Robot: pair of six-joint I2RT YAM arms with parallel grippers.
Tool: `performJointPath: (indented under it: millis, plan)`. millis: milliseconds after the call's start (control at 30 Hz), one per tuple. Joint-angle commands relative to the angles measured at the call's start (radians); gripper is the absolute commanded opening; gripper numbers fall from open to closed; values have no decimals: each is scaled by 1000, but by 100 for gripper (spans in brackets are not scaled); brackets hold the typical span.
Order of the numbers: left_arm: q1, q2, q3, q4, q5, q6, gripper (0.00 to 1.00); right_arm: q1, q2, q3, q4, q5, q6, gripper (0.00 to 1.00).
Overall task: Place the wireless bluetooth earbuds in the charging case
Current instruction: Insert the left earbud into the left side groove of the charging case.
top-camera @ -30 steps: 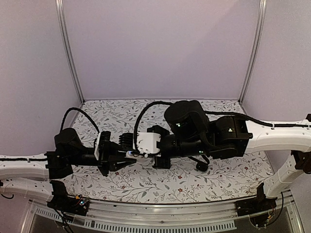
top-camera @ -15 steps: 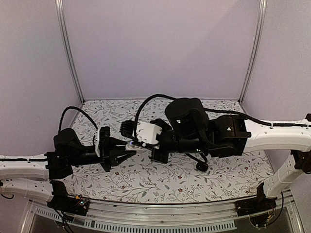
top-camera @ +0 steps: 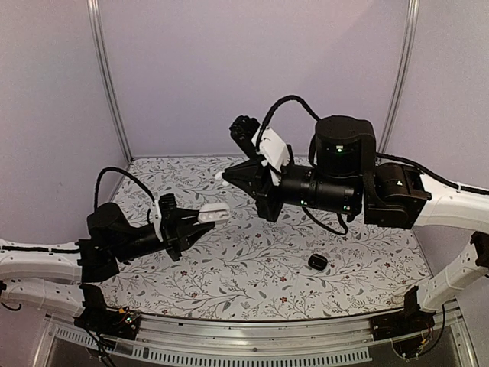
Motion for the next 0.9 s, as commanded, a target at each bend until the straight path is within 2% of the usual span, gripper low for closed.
performJointPath:
  millis: [0,133,300,400,567,733,867]
  plan:
    - [-8,16,11,72,-35,41,0,-49,-47,-11,-4,10,298,0]
    - [-7,26,33,60,-2,5,0,-55,-54,27,-90,105,517,0]
    - [-6,23,18,89,-59,-9,0,-55,-42,34,-166,146,711,0]
    - [-1,23,11,95,-116,-25,0,-60,-20,-49,-175,201,799,0]
    - [24,-37,-25,105,-192,-83,0,-113,2,-257,-101,176,1008,0]
    - [42,-100,-58,72,-184,-104,0,-119,39,-327,2,205,1061,0]
    - [42,-119,-101,75,-263,-116,0,-120,19,-275,-13,265,1071,0]
